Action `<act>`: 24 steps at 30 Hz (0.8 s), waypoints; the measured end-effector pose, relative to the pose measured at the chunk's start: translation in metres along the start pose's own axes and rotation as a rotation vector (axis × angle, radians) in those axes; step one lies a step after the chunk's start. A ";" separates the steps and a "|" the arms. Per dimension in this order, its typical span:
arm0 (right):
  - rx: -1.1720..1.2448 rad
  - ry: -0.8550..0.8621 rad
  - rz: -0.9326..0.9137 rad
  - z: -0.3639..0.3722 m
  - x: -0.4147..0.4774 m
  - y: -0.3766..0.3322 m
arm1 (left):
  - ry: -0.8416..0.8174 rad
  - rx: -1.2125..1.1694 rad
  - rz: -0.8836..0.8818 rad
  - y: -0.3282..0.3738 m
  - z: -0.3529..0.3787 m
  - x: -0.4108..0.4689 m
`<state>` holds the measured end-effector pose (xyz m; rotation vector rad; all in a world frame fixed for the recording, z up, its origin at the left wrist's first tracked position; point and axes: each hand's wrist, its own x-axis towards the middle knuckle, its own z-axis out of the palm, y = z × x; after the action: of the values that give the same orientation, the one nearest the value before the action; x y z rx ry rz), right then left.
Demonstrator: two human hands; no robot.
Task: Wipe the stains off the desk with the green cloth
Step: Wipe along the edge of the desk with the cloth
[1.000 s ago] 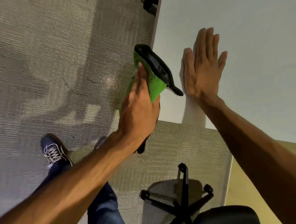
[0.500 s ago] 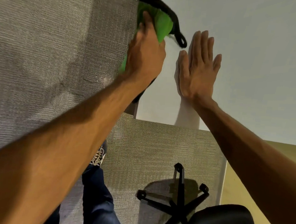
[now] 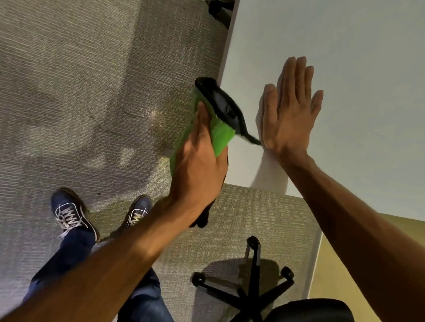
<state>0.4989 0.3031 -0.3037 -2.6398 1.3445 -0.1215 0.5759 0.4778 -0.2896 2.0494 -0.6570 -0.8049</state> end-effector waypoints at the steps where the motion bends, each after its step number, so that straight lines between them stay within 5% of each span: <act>1: 0.004 0.003 -0.003 0.000 0.000 0.000 | 0.002 -0.009 0.000 0.002 -0.001 0.010; 24: 0.001 0.033 -0.014 0.001 -0.002 0.000 | 0.094 -0.155 -0.011 -0.001 0.004 0.065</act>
<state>0.4975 0.3051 -0.3051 -2.6581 1.3365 -0.1677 0.6164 0.4316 -0.3126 1.9391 -0.5157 -0.7378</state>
